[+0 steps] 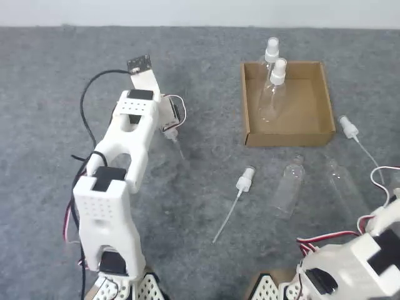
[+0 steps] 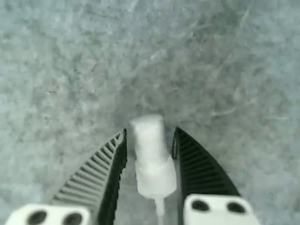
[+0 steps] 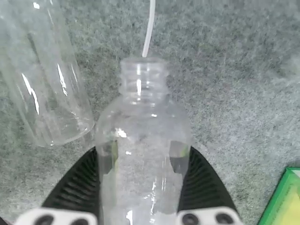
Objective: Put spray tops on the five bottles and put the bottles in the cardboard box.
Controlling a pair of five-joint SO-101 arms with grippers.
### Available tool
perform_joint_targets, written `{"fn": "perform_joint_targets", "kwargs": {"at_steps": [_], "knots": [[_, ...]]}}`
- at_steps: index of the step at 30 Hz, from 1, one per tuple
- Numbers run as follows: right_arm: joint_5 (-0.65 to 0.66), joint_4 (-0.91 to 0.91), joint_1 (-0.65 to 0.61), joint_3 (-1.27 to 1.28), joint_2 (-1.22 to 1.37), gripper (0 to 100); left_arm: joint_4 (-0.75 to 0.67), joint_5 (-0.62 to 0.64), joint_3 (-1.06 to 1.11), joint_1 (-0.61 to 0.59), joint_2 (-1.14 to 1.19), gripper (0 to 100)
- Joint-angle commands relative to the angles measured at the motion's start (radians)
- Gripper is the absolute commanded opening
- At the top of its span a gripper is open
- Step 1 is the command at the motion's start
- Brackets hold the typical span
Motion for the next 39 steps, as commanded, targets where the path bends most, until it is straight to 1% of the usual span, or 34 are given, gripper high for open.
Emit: {"fn": "perform_joint_targets", "kwargs": {"at_steps": [1, 6, 7, 12, 18, 23, 27, 31, 34, 39], "knots": [[0.017, 0.007, -0.008, -0.009, -0.071, 1.7, -0.031, 0.014, -0.048, -0.002, -0.008, 15], [0.017, 0.007, -0.007, -0.012, -0.076, 1.7, -0.029, -0.051, -0.048, 0.002, -0.034, 2], [0.017, 0.005, -0.007, -0.012, -0.076, 1.6, -0.028, -0.061, -0.048, 0.002, -0.043, 1], [0.017, 0.001, -0.007, -0.017, -0.077, 1.3, 0.048, -0.15, -0.048, 0.0, -0.129, 1], [0.051, -0.016, -0.012, -0.038, -0.079, 0.6, 0.16, -0.256, -0.042, 0.002, -0.358, 1], [-0.012, -0.016, -0.076, -0.032, -0.133, 0.6, 0.264, -0.281, -0.041, 0.008, -0.589, 1], [-0.069, -0.007, -0.136, -0.032, -0.196, 0.6, 0.373, -0.336, -0.028, 0.034, -0.733, 1], [-0.112, -0.004, -0.162, -0.032, -0.266, 0.6, 0.381, -0.344, 0.088, 0.037, -0.864, 1], [-0.112, -0.008, -0.162, -0.032, -0.297, 0.6, 0.341, -0.344, 0.202, 0.038, -0.956, 1], [-0.11, -0.01, -0.156, -0.032, -0.329, 0.7, 0.334, -0.351, 0.325, 0.041, -1.122, 1]]}}
